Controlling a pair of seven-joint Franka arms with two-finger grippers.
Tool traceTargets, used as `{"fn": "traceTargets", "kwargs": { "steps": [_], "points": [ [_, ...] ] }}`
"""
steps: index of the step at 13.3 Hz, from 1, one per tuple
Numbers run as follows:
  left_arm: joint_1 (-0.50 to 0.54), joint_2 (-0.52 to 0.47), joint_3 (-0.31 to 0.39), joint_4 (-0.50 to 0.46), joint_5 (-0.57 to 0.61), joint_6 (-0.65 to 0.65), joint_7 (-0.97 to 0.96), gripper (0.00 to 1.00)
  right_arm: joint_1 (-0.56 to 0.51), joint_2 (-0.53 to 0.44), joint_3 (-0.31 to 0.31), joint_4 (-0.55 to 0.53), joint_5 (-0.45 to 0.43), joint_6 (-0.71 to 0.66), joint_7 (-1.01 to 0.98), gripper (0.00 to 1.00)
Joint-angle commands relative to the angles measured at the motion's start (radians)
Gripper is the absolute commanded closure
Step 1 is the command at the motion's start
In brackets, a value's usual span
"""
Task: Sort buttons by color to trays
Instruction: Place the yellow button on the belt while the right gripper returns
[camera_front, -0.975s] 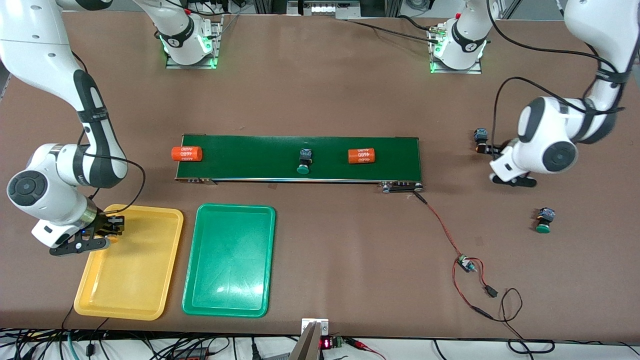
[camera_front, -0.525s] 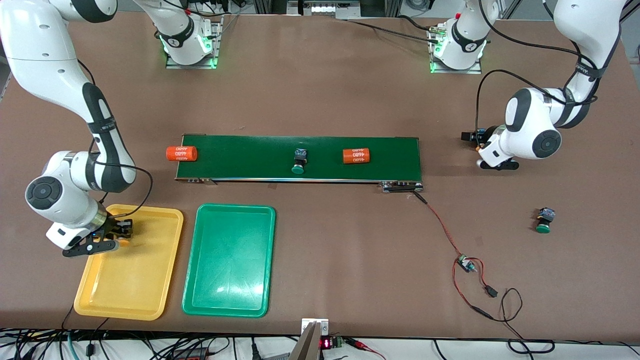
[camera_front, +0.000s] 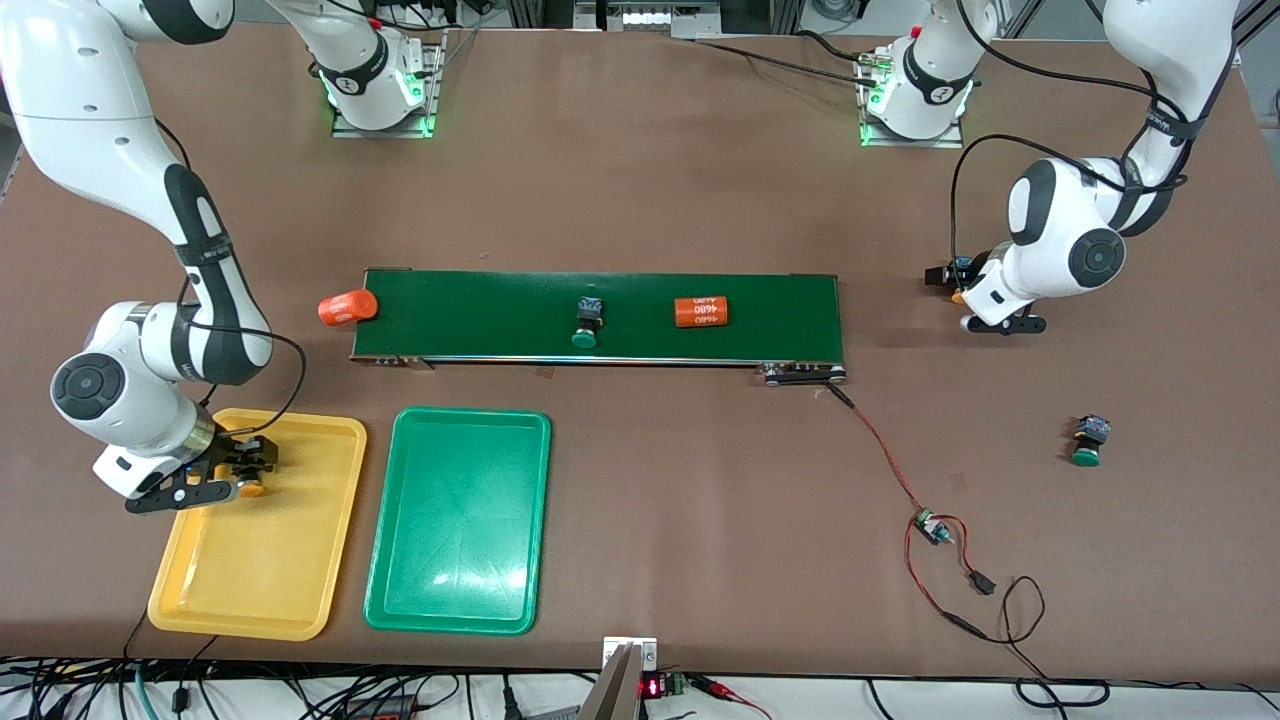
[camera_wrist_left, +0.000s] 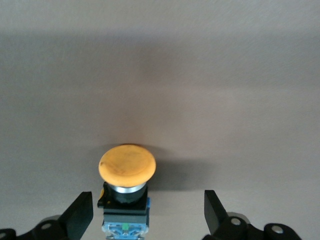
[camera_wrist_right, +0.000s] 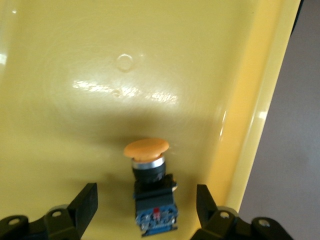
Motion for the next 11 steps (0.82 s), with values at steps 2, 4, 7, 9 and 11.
{"fn": "traceTargets", "kwargs": {
  "steps": [2,4,7,9,11],
  "points": [
    [-0.022,-0.005,0.029,-0.025,-0.022,0.015,0.034,0.33,0.078,-0.213,0.012,-0.071,0.081,-0.286,0.098,0.09],
    [-0.022,-0.007,0.028,-0.025,-0.022,-0.013,0.051,0.71,0.107,-0.295,0.012,-0.099,0.132,-0.390,0.130,0.09],
    [-0.025,-0.033,0.025,0.021,-0.021,-0.092,0.058,0.84,0.162,-0.463,0.014,-0.244,0.188,-0.417,0.251,0.09],
    [-0.086,-0.033,0.023,0.096,-0.021,-0.156,0.052,0.84,0.163,-0.560,0.044,-0.356,0.209,-0.406,0.288,0.08],
    [-0.138,-0.033,0.017,0.205,-0.022,-0.248,0.043,0.83,0.161,-0.616,0.052,-0.392,0.209,-0.417,0.294,0.08]
  ]
}}
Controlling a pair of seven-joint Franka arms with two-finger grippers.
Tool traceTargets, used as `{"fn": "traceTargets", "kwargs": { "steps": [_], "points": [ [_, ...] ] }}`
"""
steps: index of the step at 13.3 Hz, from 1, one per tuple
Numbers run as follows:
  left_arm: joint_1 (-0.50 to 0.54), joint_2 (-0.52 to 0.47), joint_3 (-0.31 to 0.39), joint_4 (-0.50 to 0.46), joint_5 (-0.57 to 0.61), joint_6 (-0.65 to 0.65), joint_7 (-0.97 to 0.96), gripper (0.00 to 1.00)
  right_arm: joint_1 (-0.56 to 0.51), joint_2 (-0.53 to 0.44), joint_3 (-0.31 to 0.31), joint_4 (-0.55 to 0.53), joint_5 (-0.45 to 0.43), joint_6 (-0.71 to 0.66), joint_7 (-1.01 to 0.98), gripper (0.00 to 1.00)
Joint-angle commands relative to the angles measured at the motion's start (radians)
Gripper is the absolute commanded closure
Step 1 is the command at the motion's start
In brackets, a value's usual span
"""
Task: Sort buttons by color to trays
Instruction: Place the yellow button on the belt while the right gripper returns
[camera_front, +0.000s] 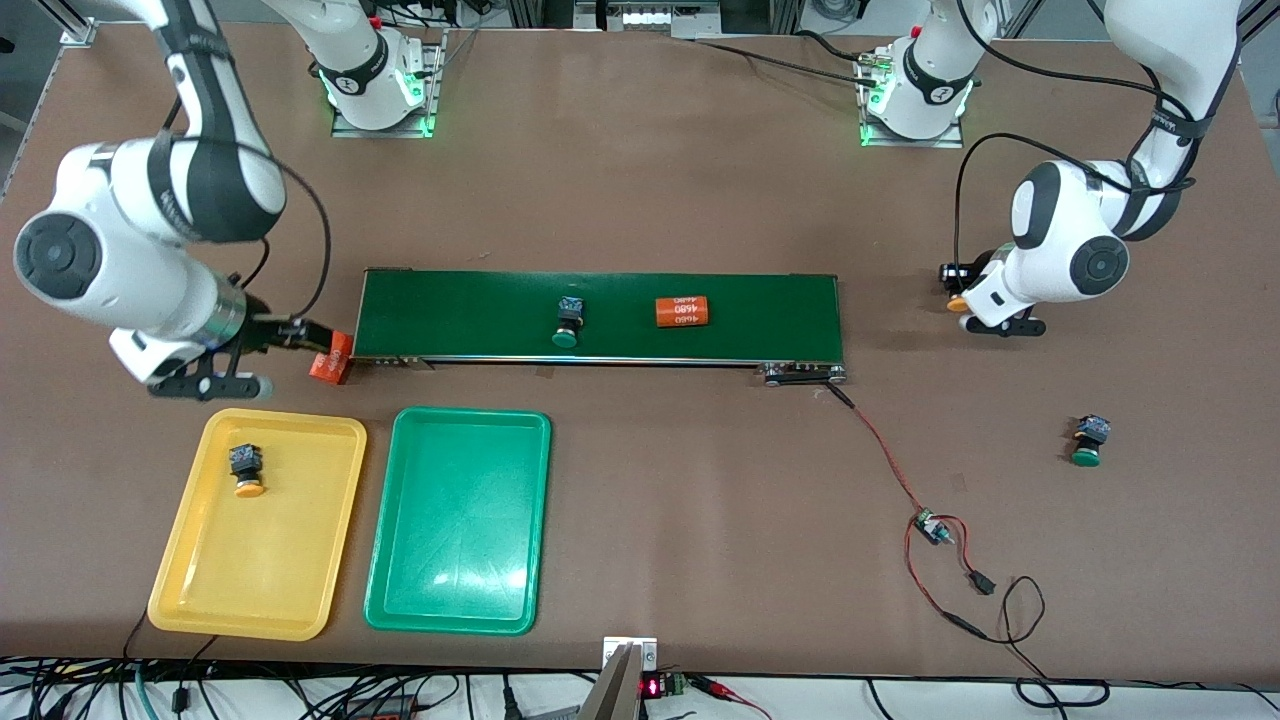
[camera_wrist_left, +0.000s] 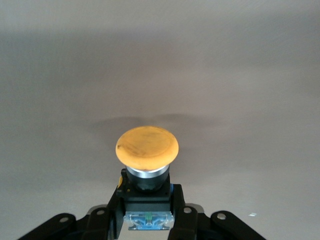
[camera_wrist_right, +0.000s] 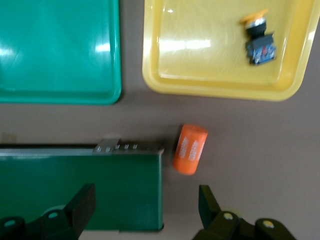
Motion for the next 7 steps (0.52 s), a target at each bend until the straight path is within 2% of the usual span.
{"fn": "traceTargets", "kwargs": {
  "steps": [1,3,4,5,7],
  "points": [
    [-0.097,-0.012,0.000,0.170,-0.033,-0.164,0.007,0.83,-0.011,-0.122,0.019,-0.113,0.018,0.011,0.013,0.08],
    [-0.224,0.021,-0.009,0.342,-0.048,-0.279,-0.034,0.82,-0.031,-0.238,0.054,-0.226,0.018,0.011,0.023,0.08],
    [-0.260,0.046,-0.014,0.385,-0.085,-0.305,-0.095,0.82,-0.029,-0.286,0.060,-0.272,0.020,0.011,0.039,0.06],
    [-0.273,0.070,-0.017,0.402,-0.156,-0.304,-0.161,0.77,-0.031,-0.326,0.077,-0.309,0.022,0.012,0.040,0.05],
    [-0.349,0.142,-0.016,0.480,-0.305,-0.277,-0.206,0.78,-0.031,-0.386,0.103,-0.369,0.022,0.020,0.053,0.05]
  ]
}}
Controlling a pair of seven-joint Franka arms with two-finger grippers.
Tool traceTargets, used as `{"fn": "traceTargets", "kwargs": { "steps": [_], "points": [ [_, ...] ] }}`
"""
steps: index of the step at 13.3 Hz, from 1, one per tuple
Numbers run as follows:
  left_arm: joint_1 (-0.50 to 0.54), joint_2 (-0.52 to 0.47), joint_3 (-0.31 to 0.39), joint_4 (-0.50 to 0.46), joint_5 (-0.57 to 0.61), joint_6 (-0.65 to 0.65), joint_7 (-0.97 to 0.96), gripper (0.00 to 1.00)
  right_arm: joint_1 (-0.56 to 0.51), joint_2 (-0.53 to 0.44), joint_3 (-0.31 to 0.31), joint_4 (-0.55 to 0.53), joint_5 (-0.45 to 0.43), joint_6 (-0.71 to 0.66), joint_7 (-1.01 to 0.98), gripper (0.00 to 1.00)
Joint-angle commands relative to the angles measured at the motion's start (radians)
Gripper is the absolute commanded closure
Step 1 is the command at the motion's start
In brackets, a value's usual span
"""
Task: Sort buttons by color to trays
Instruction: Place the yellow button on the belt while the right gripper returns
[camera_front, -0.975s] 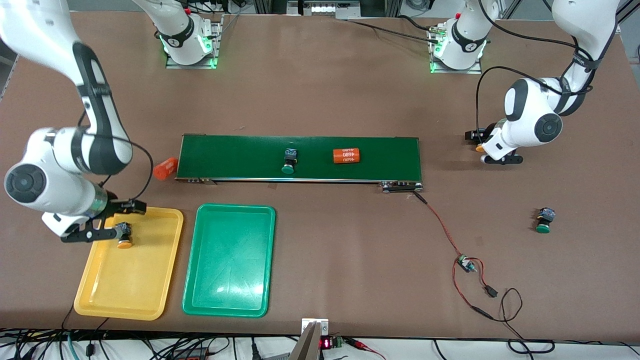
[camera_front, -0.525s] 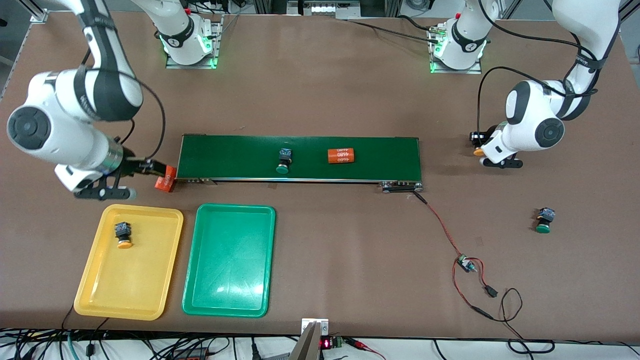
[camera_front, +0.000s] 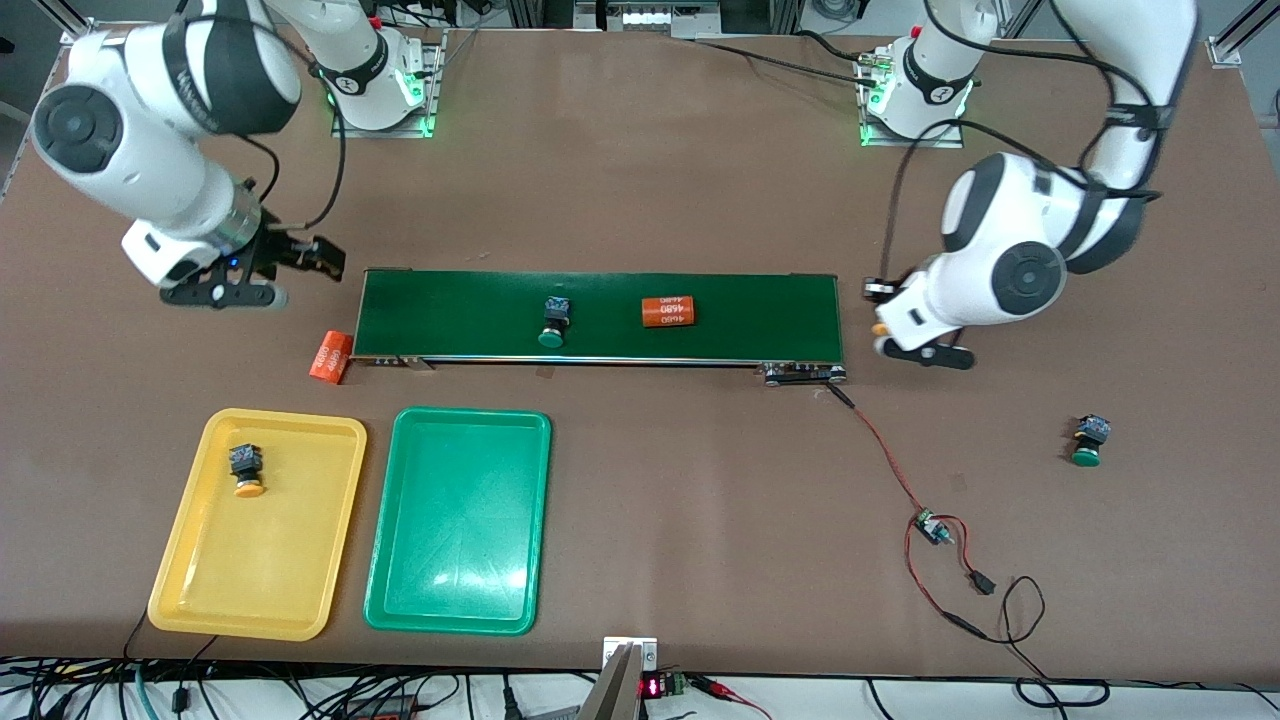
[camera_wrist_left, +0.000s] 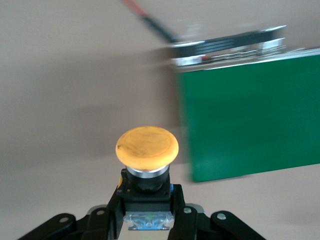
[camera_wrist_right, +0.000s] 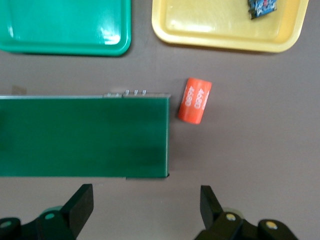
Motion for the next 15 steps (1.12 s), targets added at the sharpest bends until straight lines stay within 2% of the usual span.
{"fn": "traceTargets", "kwargs": {
  "steps": [1,4,5,6,7,10,13,15],
  "points": [
    [-0.071,0.129,0.009,0.127,-0.105,0.017,-0.036,0.78,-0.020,-0.121,0.049,-0.121,0.020,0.027,0.034,0.02],
    [-0.114,0.181,0.009,0.121,-0.108,0.071,-0.026,0.77,-0.024,-0.131,0.100,-0.135,0.076,0.031,0.105,0.00],
    [-0.117,0.203,0.009,0.124,-0.112,0.086,-0.027,0.68,-0.026,-0.125,0.126,-0.137,0.076,0.049,0.134,0.00],
    [-0.126,0.208,0.009,0.120,-0.111,0.111,-0.026,0.52,-0.024,-0.117,0.138,-0.141,0.077,0.071,0.168,0.00],
    [-0.129,0.208,0.010,0.118,-0.108,0.112,-0.021,0.01,-0.021,-0.100,0.156,-0.144,0.077,0.098,0.192,0.00],
    [-0.123,0.150,0.039,0.121,-0.103,0.070,-0.026,0.00,-0.012,-0.048,0.170,-0.145,0.076,0.152,0.246,0.00],
    [-0.117,0.061,0.154,0.132,-0.102,0.004,-0.026,0.00,0.029,0.016,0.172,-0.143,0.076,0.227,0.323,0.00],
    [-0.102,0.050,0.240,0.132,-0.100,-0.015,-0.024,0.00,0.055,0.065,0.172,-0.140,0.076,0.282,0.372,0.00]
  ]
}}
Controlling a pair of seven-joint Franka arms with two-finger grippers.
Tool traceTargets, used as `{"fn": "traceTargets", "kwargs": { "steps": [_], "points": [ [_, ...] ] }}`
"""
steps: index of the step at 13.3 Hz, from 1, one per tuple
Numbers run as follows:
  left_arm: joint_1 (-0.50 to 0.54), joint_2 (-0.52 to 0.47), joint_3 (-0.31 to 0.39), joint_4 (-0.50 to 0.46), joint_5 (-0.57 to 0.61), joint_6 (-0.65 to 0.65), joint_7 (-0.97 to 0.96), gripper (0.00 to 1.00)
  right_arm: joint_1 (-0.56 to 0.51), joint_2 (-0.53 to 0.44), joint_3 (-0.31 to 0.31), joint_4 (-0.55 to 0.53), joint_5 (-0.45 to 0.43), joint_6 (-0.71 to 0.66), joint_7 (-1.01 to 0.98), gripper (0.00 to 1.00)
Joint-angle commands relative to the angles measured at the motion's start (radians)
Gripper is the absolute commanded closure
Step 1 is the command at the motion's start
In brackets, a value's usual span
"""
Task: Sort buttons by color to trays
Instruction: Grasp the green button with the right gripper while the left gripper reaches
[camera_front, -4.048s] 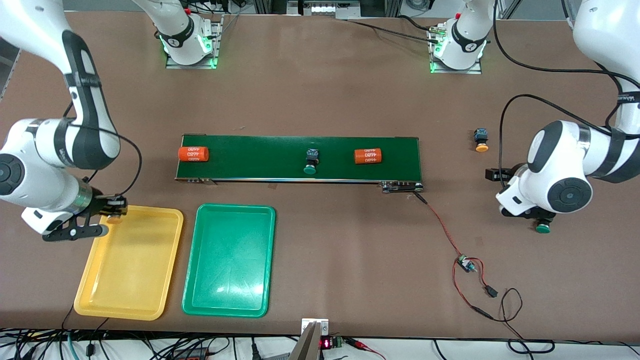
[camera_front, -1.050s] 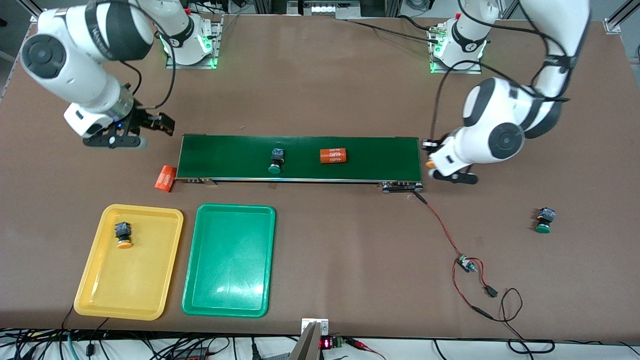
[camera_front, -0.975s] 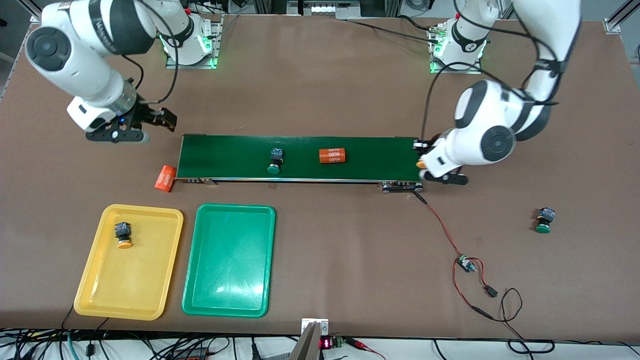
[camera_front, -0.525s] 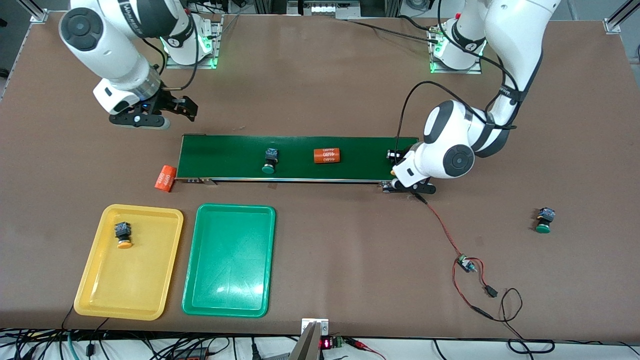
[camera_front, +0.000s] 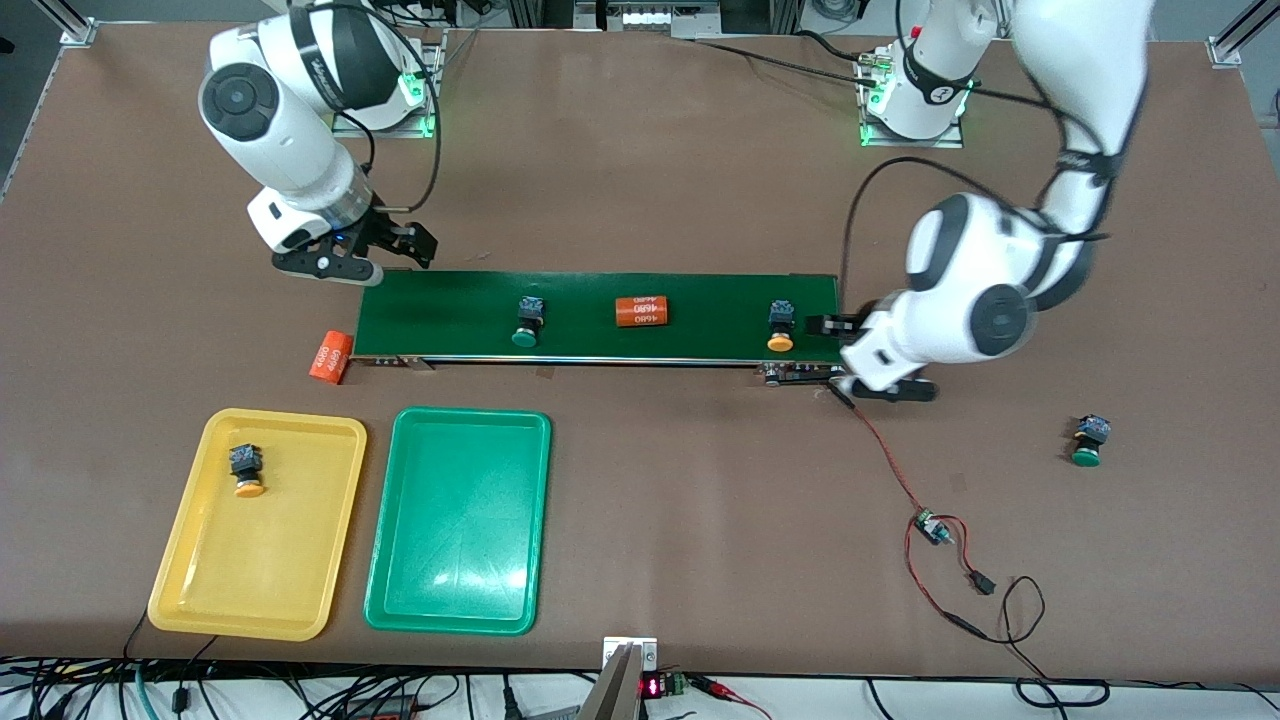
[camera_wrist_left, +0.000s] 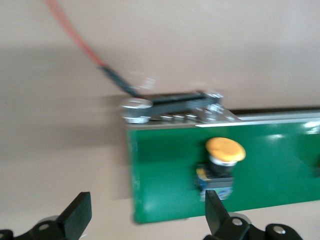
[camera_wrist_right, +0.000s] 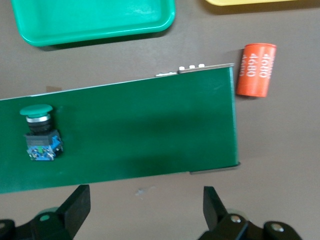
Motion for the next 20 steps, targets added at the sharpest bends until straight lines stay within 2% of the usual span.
{"fn": "traceTargets", "kwargs": {
  "steps": [1,2,4,6,9,11,12,14,16,20],
  "points": [
    [0.019,-0.022,0.107,-0.012,-0.004,-0.021,0.009,0.00,0.043,0.066,0.003,0.006,0.011,0.082,0.074,0.00],
    [0.023,-0.004,0.145,-0.012,0.041,-0.014,0.015,0.00,0.061,0.098,0.003,0.013,0.005,0.111,0.093,0.00],
    [0.042,0.024,0.188,-0.015,0.280,0.064,0.129,0.00,0.093,0.173,0.001,0.038,-0.004,0.163,0.101,0.00],
    [0.075,0.071,0.193,-0.011,0.376,0.086,0.202,0.00,0.107,0.202,0.001,0.038,-0.023,0.202,0.099,0.00],
    [0.152,0.124,0.195,-0.009,0.522,0.261,0.308,0.00,0.109,0.224,0.001,0.041,-0.027,0.212,0.099,0.00],
    [0.193,0.173,0.199,0.006,0.522,0.391,0.421,0.00,0.109,0.242,0.001,0.041,-0.027,0.242,0.099,0.00],
    [0.221,0.208,0.201,0.044,0.514,0.437,0.482,0.00,0.109,0.253,0.001,0.041,-0.027,0.255,0.099,0.00],
    [0.278,0.265,0.199,0.133,0.479,0.441,0.542,0.00,0.109,0.264,0.001,0.042,-0.026,0.268,0.101,0.00],
    [0.290,0.294,0.201,0.141,0.380,0.442,0.600,0.00,0.107,0.279,0.001,0.041,-0.027,0.281,0.099,0.00],
    [0.309,0.352,0.201,0.192,0.293,0.445,0.730,0.00,0.107,0.311,-0.002,0.041,-0.038,0.320,0.099,0.00]
  ]
}}
